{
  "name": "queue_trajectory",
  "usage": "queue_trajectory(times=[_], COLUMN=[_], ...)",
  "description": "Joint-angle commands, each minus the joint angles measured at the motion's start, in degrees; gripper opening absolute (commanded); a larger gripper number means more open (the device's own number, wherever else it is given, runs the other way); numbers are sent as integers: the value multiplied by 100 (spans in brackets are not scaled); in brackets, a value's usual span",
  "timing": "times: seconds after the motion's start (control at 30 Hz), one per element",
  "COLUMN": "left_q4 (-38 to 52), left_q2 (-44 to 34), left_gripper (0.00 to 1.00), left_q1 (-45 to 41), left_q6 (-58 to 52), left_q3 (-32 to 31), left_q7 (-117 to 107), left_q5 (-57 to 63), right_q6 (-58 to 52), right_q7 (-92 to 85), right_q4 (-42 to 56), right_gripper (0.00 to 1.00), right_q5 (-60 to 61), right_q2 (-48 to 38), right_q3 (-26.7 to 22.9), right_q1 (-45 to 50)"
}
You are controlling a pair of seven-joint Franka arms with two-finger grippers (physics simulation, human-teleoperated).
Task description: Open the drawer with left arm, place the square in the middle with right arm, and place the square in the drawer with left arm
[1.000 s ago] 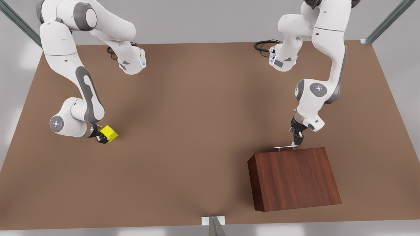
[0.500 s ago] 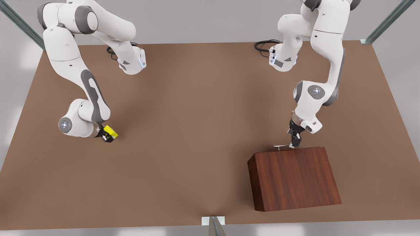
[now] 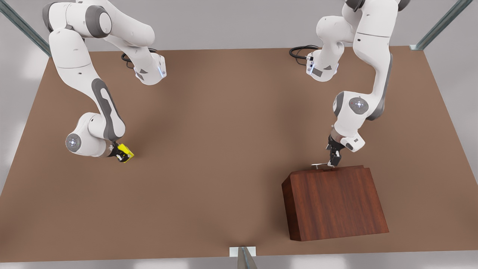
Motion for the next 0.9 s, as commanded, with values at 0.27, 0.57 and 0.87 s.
queue_trajectory(times=[0.27, 0.57, 0.87], left_q4=[-53, -70, -88], left_q2=[-44, -167, -395], left_gripper=[100, 100, 100], left_q1=[-127, -250, -338], left_q6=[-203, -634, -1179], left_q3=[-9, -9, -9], left_q7=[-97, -167, -255], left_q5=[-39, -39, -39], right_q6=[-632, -1352, -1687], right_q7=[-293, 575, 3563], right_q4=[760, 2298, 3960], right_gripper=[54, 55, 54], right_q5=[-99, -55, 297], right_q2=[-144, 66, 1297], right_q3=[548, 584, 689], right_q1=[388, 2585, 3913])
